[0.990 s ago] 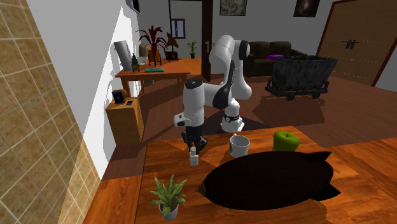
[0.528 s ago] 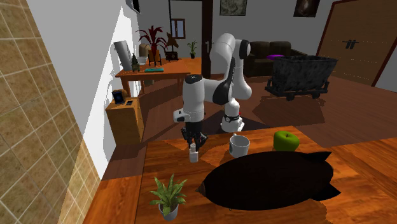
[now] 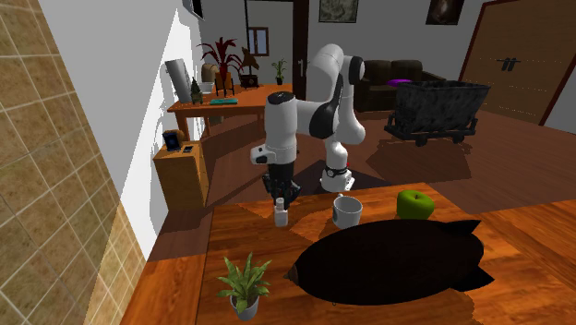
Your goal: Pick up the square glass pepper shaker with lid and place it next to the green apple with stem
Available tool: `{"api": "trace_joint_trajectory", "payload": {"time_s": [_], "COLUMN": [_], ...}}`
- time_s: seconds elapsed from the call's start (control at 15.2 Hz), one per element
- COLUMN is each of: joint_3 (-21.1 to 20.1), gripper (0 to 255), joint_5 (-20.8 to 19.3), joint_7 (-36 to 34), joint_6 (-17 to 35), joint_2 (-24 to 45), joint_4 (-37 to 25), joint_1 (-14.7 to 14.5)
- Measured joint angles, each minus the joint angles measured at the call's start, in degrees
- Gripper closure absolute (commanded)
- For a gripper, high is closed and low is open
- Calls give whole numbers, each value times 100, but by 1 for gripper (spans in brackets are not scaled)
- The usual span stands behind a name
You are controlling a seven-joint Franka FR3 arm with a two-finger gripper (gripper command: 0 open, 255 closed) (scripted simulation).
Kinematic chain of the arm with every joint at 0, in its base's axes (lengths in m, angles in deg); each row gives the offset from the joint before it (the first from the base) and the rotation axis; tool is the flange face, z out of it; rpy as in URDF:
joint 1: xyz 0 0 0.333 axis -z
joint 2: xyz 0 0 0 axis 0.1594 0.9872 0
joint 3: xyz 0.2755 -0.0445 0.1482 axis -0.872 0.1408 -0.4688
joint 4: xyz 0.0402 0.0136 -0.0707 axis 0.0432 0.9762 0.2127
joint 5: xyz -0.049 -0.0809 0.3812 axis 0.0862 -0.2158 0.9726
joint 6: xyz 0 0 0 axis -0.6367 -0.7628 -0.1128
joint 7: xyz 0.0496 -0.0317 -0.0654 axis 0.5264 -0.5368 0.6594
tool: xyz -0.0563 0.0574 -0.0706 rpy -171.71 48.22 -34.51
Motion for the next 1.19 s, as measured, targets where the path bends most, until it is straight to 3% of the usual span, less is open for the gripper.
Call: {"api": "trace_joint_trajectory", "payload": {"time_s": [1.19], "joint_3": [-12], "gripper": [255], "joint_5": [51], "joint_7": [50], "joint_6": [-1329], "joint_2": [-237], "joint_4": [-1095], "joint_1": [-3]}}
